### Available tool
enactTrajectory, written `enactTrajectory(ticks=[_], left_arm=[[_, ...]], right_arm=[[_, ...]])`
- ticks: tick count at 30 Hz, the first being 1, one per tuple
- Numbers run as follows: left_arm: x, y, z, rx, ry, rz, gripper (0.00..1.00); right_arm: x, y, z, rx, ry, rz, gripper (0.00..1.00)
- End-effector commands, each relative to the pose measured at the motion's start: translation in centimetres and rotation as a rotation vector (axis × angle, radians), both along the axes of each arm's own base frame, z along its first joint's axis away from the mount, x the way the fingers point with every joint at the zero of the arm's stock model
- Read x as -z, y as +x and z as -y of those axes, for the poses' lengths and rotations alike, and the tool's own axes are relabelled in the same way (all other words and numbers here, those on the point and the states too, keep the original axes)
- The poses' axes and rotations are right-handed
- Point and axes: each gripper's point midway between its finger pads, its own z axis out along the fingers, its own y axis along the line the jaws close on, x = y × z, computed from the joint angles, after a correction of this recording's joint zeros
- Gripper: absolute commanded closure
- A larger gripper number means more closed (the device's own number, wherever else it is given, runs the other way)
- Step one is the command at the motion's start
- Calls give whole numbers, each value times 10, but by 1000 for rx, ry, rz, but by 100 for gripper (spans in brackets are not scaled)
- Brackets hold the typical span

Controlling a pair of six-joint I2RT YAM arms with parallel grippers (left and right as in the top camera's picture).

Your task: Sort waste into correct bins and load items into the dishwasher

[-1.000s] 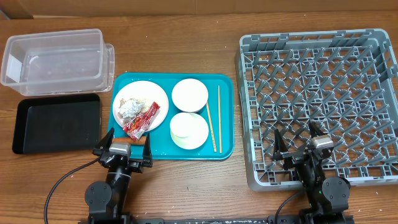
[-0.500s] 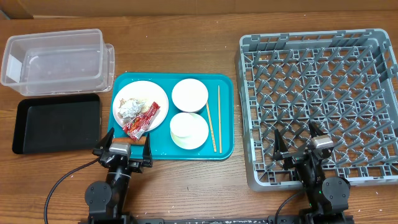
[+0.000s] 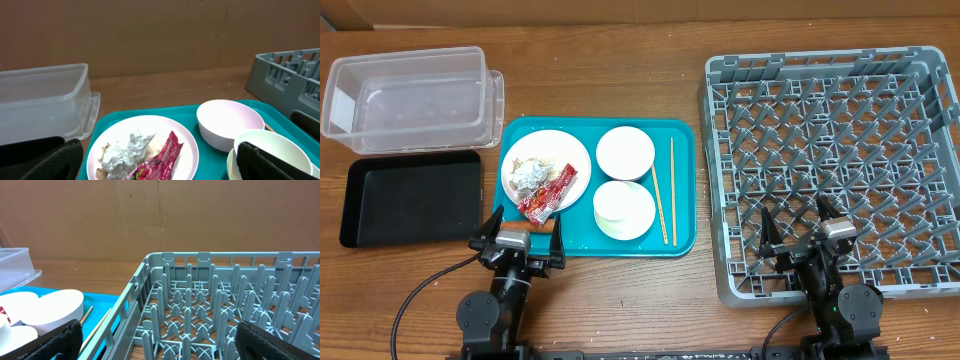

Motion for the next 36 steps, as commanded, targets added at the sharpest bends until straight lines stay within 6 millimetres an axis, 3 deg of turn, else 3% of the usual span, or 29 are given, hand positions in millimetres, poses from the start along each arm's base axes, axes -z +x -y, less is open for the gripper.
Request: enactTrajectory(ticks=[1, 5, 9, 17, 22, 30, 34, 36], left_arm=[[-3, -1, 3, 21, 18, 19, 0], [-1, -1, 3, 17, -40, 2, 0], [-8, -2, -2, -21, -145, -19, 0], [-62, -15, -13, -92, -159, -57, 0], [-86, -4, -4, -35, -87, -187, 0], [-96, 24, -4, -34, -86, -625, 0], [-86, 35, -4, -38, -93, -785, 0], [-70, 44, -5, -42, -97, -861, 0]], right_arm=[[0, 0, 2, 9, 28, 4, 0], [-5, -1, 4, 25, 115, -18, 0], [-25, -6, 8, 45, 169, -14, 0], [-64, -25, 14, 80, 196, -128, 0], [-84, -25, 15, 98, 172, -270, 0], [-84, -4, 13, 136, 98, -625, 0], [-73, 6, 15, 163, 74, -738, 0], [-57, 10, 14, 169, 60, -808, 0]])
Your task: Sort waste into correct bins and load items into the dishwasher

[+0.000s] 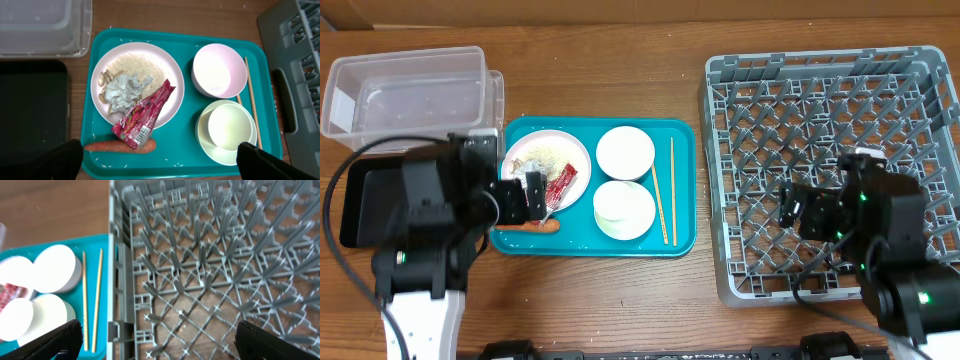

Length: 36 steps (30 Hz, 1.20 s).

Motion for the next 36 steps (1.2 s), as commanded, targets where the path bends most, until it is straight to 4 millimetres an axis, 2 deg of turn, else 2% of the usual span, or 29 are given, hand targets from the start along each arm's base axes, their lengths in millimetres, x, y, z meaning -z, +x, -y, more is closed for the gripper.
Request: enactTrajectory(ticks=[1, 4, 15, 20, 25, 29, 33, 36], left_arm=[[12, 15, 2, 24, -2, -67, 0], [28, 34, 0, 23, -4, -99, 0], [85, 85, -6, 13, 7, -181, 0], [120, 98, -20, -29, 66, -250, 6], [148, 103, -20, -28, 69, -308, 11], [169, 103, -20, -26, 67, -360, 23], [182, 105, -20, -25, 66, -383, 33], [184, 107, -20, -25, 66, -381, 56]], right_arm=[[8, 7, 2, 8, -19, -61, 0], [16, 9, 3, 10, -27, -93, 0], [22, 4, 4, 15, -37, -129, 0], [26, 3, 4, 15, -39, -148, 0], [31, 5, 4, 15, -42, -172, 0], [37, 7, 4, 14, -44, -195, 0], [39, 8, 4, 15, -45, -206, 0], [39, 8, 4, 17, -43, -207, 0]])
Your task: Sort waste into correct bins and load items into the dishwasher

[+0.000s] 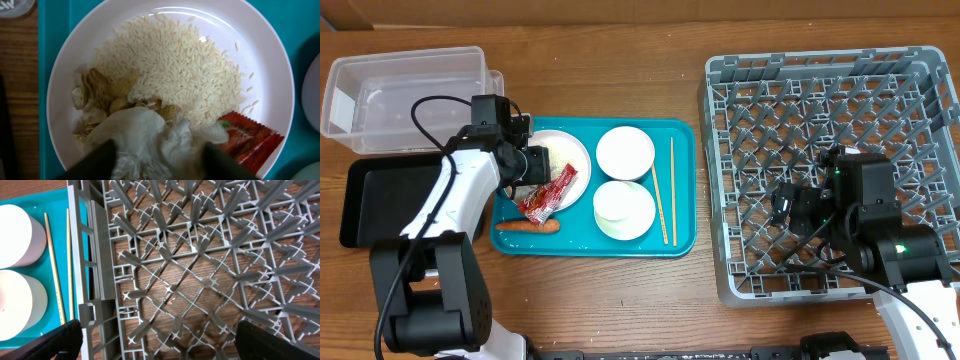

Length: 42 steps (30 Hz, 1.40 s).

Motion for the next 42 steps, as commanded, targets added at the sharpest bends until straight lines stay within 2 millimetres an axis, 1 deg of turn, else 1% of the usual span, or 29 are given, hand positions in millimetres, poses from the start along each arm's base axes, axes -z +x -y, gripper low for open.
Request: enactTrajectory(ticks=[1, 2, 3, 7, 10, 13, 18, 20, 22, 26, 31, 32, 36, 37, 38, 39, 41, 42], left_arm=[[-4, 10, -1, 10, 14, 27, 66], [-4, 12, -1, 10, 14, 34, 75], [-5, 14, -1, 10, 15, 46, 95], [-9, 18, -2, 7, 15, 55, 96], [-22, 23, -3, 6, 17, 66, 96], [-47, 34, -8, -4, 39, 100, 96], [-102, 52, -25, -42, 92, 184, 96], [-125, 60, -36, -68, 124, 231, 96], [-141, 68, -48, -98, 159, 273, 96], [-164, 86, -78, -171, 217, 380, 96], [-178, 104, -111, -239, 239, 485, 96], [-179, 109, -122, -260, 246, 509, 96], [-172, 121, -140, -291, 256, 534, 96], [-169, 123, -142, -293, 256, 534, 92], [-164, 126, -143, -294, 257, 533, 86], [-159, 129, -144, -293, 257, 528, 78], [-151, 133, -145, -293, 256, 521, 69], [-150, 133, -145, -293, 255, 520, 60]], right_arm=[[-11, 5, 2, 9, -8, 33, 0], [-11, 5, 2, 9, -8, 33, 0], [-11, 5, 2, 9, -8, 33, 0], [-11, 5, 2, 9, -8, 33, 0], [-11, 5, 2, 9, -8, 33, 0], [-11, 5, 2, 9, -8, 33, 0], [-11, 5, 2, 9, -8, 33, 0], [-11, 5, 2, 9, -8, 33, 0], [-11, 5, 2, 9, -8, 34, 0], [-11, 5, 2, 9, -8, 34, 0], [-11, 5, 2, 9, -8, 34, 0], [-11, 5, 2, 9, -8, 34, 0], [-11, 5, 2, 9, -8, 34, 0], [-11, 5, 2, 9, -8, 34, 0], [-11, 5, 2, 9, -8, 34, 0], [-11, 5, 2, 9, -8, 34, 0], [-11, 5, 2, 9, -8, 33, 0], [-11, 5, 2, 9, -8, 33, 0]])
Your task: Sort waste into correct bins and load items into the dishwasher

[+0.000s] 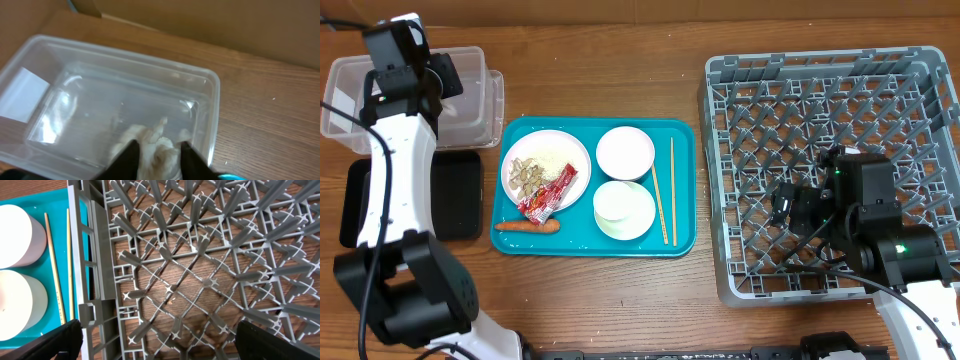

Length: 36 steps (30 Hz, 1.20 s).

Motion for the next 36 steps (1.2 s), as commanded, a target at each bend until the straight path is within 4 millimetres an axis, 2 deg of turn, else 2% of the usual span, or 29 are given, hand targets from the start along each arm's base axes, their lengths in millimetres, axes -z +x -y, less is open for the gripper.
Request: enactTrajectory(ticks=[1, 4, 6, 9, 11, 13, 17, 18, 19, 23, 31, 33, 36], left_arm=[[10, 8, -1, 7, 10, -14, 48], [4, 7, 3, 21, 2, -6, 49], [-2, 1, 14, 51, -21, -14, 51], [-6, -16, 45, 142, -102, -57, 53], [-3, -36, 76, 225, -187, -126, 48], [11, -58, 102, 292, -245, -230, 44], [42, -98, 138, 403, -268, -453, 39], [56, -114, 151, 442, -272, -546, 37], [64, -121, 156, 463, -268, -589, 36], [106, -143, 170, 508, -231, -753, 35], [165, -157, 174, 507, -267, -904, 32], [173, -158, 174, 504, -275, -927, 38], [183, -161, 174, 501, -284, -958, 52]], right_arm=[[-10, 5, 2, 9, -8, 32, 0], [-10, 5, 2, 9, -8, 31, 0], [-10, 5, 2, 9, -8, 32, 0], [-10, 5, 2, 9, -8, 32, 0], [-10, 5, 2, 9, -8, 32, 0], [-10, 5, 2, 9, -8, 32, 0], [-11, 5, 2, 9, -8, 32, 0], [-11, 5, 2, 9, -8, 32, 0], [-11, 5, 2, 9, -8, 32, 0], [-10, 5, 2, 8, -8, 32, 0], [-10, 5, 2, 8, -9, 32, 0], [-11, 5, 2, 8, -9, 33, 0], [-11, 5, 2, 9, -8, 32, 0]])
